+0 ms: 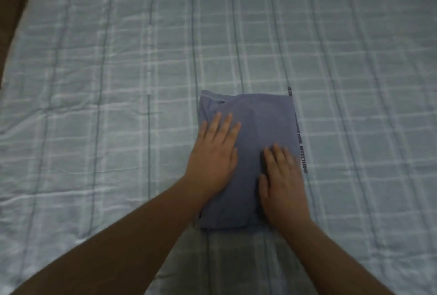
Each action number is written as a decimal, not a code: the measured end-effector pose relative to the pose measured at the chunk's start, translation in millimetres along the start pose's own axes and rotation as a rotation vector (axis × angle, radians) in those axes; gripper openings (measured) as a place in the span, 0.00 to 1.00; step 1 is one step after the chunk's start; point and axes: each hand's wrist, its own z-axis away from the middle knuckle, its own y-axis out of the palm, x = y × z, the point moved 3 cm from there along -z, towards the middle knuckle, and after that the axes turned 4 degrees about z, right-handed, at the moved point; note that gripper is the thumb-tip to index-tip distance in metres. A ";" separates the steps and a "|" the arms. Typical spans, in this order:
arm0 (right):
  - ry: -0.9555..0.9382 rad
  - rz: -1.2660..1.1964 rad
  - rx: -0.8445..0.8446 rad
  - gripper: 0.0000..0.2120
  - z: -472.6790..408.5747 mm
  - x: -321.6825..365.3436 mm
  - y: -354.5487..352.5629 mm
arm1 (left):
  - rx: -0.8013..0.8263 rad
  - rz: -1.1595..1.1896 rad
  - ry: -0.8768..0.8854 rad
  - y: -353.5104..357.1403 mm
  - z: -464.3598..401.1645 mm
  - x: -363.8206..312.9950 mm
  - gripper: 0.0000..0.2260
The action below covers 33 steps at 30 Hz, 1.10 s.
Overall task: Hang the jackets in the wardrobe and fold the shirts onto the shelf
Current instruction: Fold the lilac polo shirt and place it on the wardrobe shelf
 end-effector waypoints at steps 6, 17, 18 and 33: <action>-0.051 0.200 0.122 0.29 -9.8 -39.3 29.3 | 0.151 -0.067 -0.098 44.8 52.7 15.8 0.27; -0.068 0.176 0.114 0.29 25.0 -53.8 24.4 | 0.222 -0.067 -0.018 37.9 105.8 -14.2 0.27; -0.070 0.179 0.122 0.30 25.1 -53.9 25.3 | 0.238 -0.070 -0.026 41.3 114.2 -14.2 0.26; 0.796 -0.501 0.223 0.13 63.2 -62.6 -13.5 | 0.014 0.713 -1.144 6.7 147.8 -24.5 0.22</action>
